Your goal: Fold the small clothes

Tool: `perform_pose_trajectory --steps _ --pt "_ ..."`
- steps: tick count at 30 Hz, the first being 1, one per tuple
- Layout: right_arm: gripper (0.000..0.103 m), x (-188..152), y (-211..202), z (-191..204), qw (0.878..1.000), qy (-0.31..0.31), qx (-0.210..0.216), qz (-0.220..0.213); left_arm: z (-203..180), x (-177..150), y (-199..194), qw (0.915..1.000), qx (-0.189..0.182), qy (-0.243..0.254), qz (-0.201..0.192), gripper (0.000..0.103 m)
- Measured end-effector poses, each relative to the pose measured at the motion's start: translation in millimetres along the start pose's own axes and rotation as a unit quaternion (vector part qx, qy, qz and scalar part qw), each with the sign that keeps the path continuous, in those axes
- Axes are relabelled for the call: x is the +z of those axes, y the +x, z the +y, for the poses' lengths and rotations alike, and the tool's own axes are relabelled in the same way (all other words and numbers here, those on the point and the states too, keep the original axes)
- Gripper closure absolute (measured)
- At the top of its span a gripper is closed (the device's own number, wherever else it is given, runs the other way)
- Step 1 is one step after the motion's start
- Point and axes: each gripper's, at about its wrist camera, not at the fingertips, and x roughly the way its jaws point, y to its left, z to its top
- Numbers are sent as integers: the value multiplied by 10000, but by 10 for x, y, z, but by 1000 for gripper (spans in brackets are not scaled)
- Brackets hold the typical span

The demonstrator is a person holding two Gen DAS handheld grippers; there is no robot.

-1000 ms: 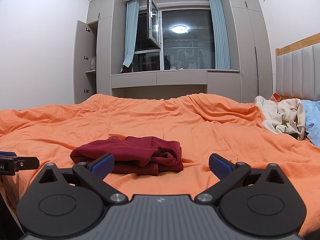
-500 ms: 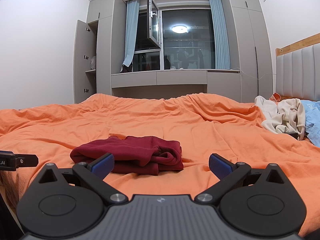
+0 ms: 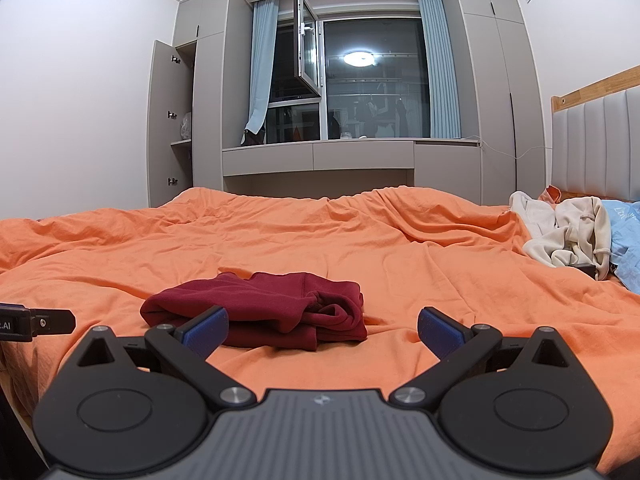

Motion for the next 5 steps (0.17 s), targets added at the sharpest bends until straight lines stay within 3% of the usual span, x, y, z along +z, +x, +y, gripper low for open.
perform_pose_trajectory --steps 5 --pt "0 0 0 -1 10000 -1 -1 5 4 0 -1 10000 2 12 4 1"
